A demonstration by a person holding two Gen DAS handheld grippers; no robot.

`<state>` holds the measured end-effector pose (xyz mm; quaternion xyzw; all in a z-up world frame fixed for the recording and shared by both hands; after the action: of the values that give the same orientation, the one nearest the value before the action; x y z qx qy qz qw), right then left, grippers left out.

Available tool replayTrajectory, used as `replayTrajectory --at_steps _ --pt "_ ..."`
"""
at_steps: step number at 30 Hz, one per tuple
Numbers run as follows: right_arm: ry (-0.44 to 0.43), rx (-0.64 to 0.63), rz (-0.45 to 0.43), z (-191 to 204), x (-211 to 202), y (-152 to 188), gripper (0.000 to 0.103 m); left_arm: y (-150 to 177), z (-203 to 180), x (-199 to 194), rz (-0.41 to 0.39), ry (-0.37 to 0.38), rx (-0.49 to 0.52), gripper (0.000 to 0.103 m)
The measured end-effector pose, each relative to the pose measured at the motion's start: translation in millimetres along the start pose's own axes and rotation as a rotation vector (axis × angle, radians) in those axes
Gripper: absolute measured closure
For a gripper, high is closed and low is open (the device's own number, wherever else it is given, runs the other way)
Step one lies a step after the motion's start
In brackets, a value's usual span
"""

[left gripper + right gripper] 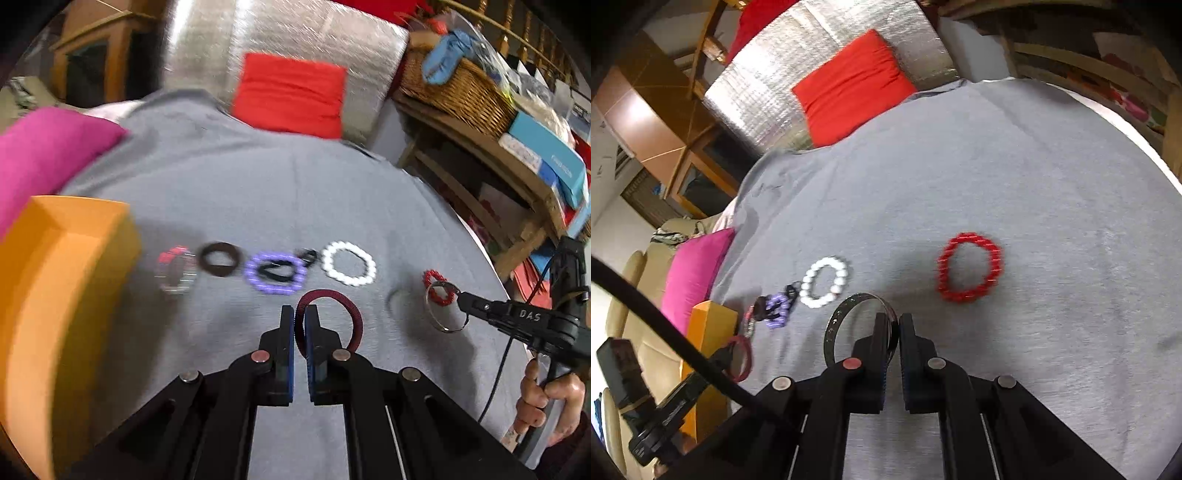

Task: Organize jewelry
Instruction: 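Carry the silver bangle and maroon band into the orange box and open both tools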

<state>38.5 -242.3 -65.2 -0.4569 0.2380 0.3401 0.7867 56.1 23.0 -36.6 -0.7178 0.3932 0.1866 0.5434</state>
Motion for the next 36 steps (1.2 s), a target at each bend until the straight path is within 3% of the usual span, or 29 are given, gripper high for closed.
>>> replayTrajectory --at_steps 7,13,17,21,28,33,36 --pt "-0.071 -0.105 -0.022 74 12 4 0.096 -19 37 -84 -0.180 -0.091 -0.097 0.098" --pt "-0.146 -0.269 0.007 175 33 -3 0.096 -45 112 -122 -0.278 -0.252 -0.239 0.098" --pt "-0.172 -0.378 0.027 245 50 -7 0.096 -53 181 -102 -0.241 -0.381 -0.368 0.098" --pt "-0.165 -0.481 0.060 307 75 -9 0.096 -45 232 -70 -0.151 -0.390 -0.483 0.098" --pt "-0.084 -0.633 0.228 381 147 -4 0.096 -53 256 -36 -0.079 -0.387 -0.536 0.098" --pt "-0.007 -0.661 0.323 399 188 6 0.096 -56 272 -18 -0.039 -0.409 -0.586 0.098" --pt "0.034 -0.658 0.336 402 202 5 0.093 -56 277 -13 -0.017 -0.389 -0.618 0.095"
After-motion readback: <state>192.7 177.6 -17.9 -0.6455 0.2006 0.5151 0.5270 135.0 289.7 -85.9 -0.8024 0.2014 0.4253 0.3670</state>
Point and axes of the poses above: each gripper's, at about its wrist camera, not at the fingertips, and x roughly the way its jaws point, z to its left, y to its underside, the point moved 1 cm from there along x, roughly the way its jaws point, and after that the axes turned 9 degrees about -x, right-handed, at the moved point
